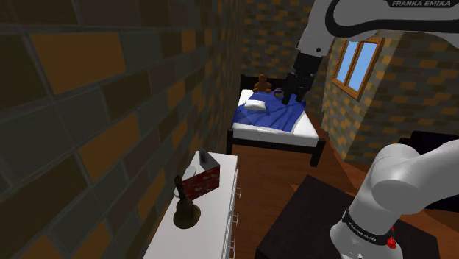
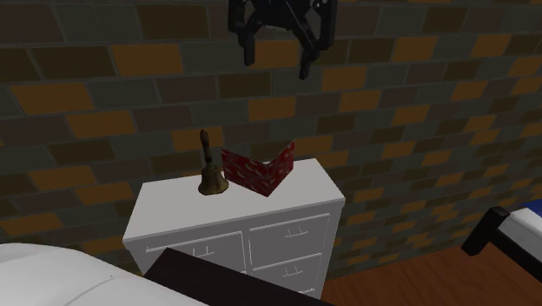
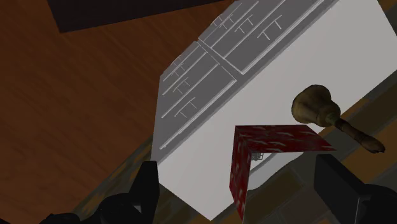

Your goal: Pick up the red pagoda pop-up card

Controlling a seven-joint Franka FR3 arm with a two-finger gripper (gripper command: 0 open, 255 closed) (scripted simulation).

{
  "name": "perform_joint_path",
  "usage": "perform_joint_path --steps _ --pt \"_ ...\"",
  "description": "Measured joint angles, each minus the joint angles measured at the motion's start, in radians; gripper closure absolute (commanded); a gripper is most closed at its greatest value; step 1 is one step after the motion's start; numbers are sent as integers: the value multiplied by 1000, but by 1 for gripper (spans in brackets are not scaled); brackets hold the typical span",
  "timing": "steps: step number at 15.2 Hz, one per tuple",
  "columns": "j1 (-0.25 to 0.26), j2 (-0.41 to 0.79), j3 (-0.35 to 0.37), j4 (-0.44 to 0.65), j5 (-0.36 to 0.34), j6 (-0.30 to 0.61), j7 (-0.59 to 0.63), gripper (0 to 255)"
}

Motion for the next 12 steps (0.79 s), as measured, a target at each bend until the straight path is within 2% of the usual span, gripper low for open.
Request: perform_joint_path --steps 4,8,12 --pt "4 44 13 -19 8 62 14 0" --pt "11 140 32 -59 20 197 36 0" --pt "21 269 55 -48 33 316 64 0"
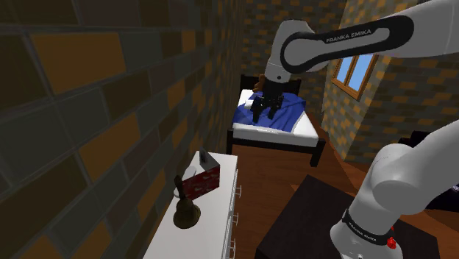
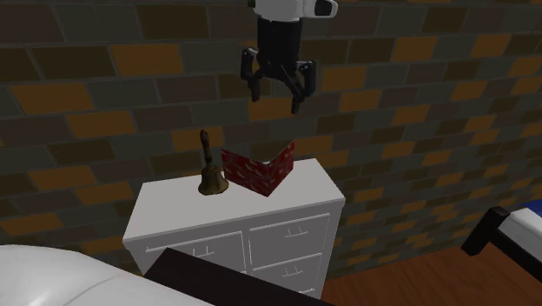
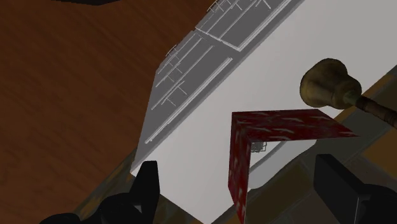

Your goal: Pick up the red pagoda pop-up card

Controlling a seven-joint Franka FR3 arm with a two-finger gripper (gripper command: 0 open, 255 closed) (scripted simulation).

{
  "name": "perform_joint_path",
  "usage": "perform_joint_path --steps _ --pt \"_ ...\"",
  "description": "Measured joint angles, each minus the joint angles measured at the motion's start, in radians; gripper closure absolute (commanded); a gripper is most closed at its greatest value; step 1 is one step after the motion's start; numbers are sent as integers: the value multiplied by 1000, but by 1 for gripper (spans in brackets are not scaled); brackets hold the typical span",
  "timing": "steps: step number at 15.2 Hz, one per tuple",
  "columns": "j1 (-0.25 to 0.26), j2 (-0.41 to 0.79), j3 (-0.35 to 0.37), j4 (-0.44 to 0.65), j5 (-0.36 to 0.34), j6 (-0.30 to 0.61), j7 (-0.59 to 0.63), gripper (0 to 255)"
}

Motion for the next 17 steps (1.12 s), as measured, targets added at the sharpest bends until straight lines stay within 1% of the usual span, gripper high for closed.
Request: perform_joint_path --steps 3,8,12,17 --pt "7 99 15 1 7 98 19 0" --pt "18 275 42 47 13 229 60 0" --pt "21 436 50 116 9 320 79 0" --pt "32 632 59 224 -4 408 119 0"
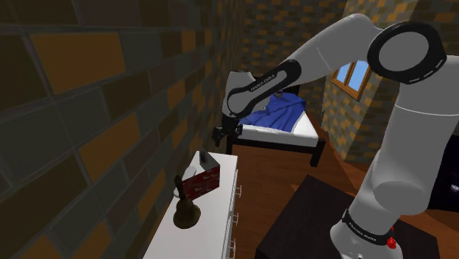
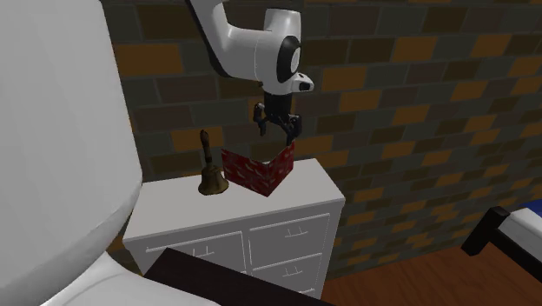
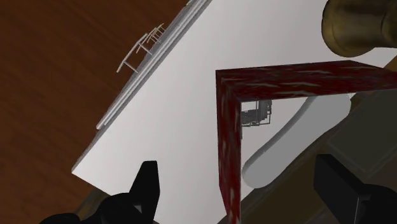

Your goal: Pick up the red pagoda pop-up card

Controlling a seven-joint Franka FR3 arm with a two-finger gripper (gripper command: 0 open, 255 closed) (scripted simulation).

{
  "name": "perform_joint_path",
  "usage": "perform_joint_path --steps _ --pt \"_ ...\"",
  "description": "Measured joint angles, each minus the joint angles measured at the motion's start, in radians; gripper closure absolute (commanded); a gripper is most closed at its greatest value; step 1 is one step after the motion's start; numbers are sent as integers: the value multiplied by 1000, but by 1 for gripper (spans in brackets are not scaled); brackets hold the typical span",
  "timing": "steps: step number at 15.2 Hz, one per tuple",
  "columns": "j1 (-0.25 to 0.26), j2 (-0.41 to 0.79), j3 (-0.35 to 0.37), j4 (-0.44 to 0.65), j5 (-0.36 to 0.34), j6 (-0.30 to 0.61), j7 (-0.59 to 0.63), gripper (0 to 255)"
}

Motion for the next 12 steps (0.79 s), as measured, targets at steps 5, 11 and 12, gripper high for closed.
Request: perform_joint_path --steps 5,11,12 --pt "19 199 1 151 -19 47 45 0" --pt "25 360 -6 268 -27 89 59 0" --pt "26 373 -6 272 -27 98 60 0"
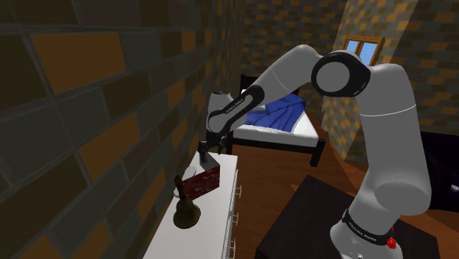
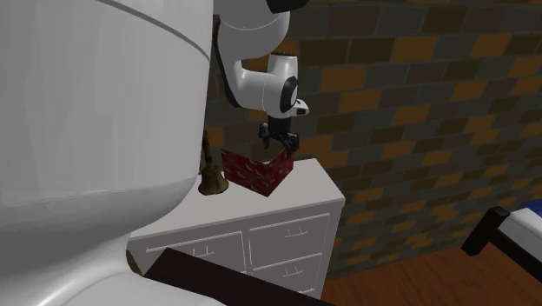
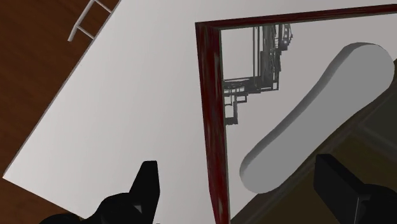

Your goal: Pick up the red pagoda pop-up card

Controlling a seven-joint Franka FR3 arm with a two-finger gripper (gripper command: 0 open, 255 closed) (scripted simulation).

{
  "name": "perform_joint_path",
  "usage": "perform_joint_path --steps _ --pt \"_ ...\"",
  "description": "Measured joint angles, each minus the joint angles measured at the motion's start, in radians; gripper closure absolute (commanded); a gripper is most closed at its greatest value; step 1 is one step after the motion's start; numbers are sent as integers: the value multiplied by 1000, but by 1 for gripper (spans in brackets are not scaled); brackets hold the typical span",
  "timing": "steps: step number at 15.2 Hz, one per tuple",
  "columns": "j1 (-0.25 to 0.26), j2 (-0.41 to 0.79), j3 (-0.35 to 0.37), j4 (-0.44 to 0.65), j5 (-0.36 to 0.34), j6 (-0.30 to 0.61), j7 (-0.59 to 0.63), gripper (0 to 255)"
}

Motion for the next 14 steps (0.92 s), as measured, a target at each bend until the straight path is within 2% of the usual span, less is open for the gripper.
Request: perform_joint_path --steps 4,5,14 --pt "1 36 0 2 0 35 -1 0" --pt "1 40 0 1 0 39 -1 255" --pt "2 43 0 1 0 43 -1 255"
